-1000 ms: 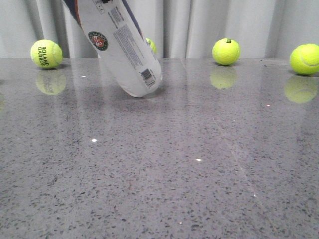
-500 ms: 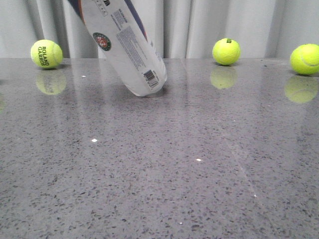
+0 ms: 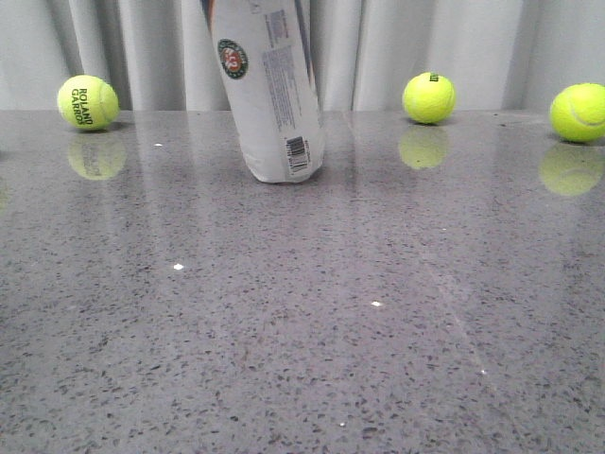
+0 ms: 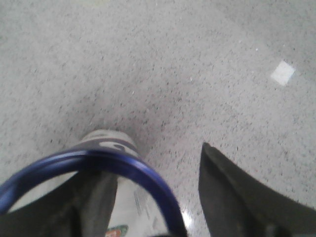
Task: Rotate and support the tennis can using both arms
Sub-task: 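Set the can upright on its base and release the left gripper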
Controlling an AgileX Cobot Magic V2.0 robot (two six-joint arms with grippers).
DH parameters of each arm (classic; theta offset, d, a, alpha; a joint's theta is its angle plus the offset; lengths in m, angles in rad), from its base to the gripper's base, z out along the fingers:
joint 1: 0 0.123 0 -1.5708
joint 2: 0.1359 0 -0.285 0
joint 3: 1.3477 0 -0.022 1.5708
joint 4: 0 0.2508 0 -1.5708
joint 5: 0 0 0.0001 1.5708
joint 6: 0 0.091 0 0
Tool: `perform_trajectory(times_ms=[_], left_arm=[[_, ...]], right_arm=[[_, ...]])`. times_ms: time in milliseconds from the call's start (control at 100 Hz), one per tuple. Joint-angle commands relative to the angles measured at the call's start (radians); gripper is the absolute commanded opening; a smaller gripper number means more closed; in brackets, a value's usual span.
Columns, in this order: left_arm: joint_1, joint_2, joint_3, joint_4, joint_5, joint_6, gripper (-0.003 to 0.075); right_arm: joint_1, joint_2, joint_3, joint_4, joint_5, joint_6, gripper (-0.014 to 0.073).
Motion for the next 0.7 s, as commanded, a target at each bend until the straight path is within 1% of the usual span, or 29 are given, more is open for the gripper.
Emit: perform_trajectory(times_ms=[0,240,490,540,580,590,610,650,660,680,690], left_arm=[[-0.009,-0.021,-0.084,-0.035,0.017,-0.014,0.0365],[-0.009,-0.007,-0.154,-0.079,-0.008,-0.014,0.0365],[-0.009,-0.009,-0.203,-0.085,-0.026,-0.014,0.0358],[-0.009,-0.017,-0.203,-0.102,-0.041,-0.014,0.0318],[-0.006,-0.021,-0.203,-0.124,-0.060,-0.014,0.0253],[-0.006,-0.024,-0.203,-0.131,-0.063,-0.014,0.0225],[-0.006,-0.027,-0.203,-0.136,-0.073,-0.014,0.0196],[-0.006,-0.033,-0.203,-0.141,-0.092,-0.014,0.0099],[-0.006,-0.036,-0.203,-0.141,-0.094,-0.014,0.0065],[-0.006,-0.041,-0.203,-0.141,-0.101,-0.014,0.0031],[-0.006,-0.041,-0.203,-0.141,-0.103,-0.014,-0.0002]], right_arm=[[-0.005,0.014,-0.022,-0.012,-0.077,-0.006,-0.0067],[-0.005,0.014,-0.022,-0.012,-0.077,-0.006,-0.0067],[-0.005,0.014,-0.022,-0.012,-0.077,-0.006,-0.0067],[-0.005,0.014,-0.022,-0.012,-0.077,-0.006,-0.0067],[-0.005,0.014,-0.022,-0.012,-0.077,-0.006,-0.0067],[-0.005,0.014,-0.022,-0.012,-0.077,-0.006,-0.0067],[-0.005,0.014,-0.022,-0.012,-0.077,-0.006,-0.0067],[-0.005,0.014,-0.022,-0.012,-0.077,-0.006,-0.0067],[-0.005,0.014,-0.022,-0.012,-0.077,-0.006,-0.0067],[-0.005,0.014,-0.022,-0.012,-0.077,-0.006,-0.0067],[-0.005,0.014,-0.022,-0.012,-0.077,-0.006,-0.0067]])
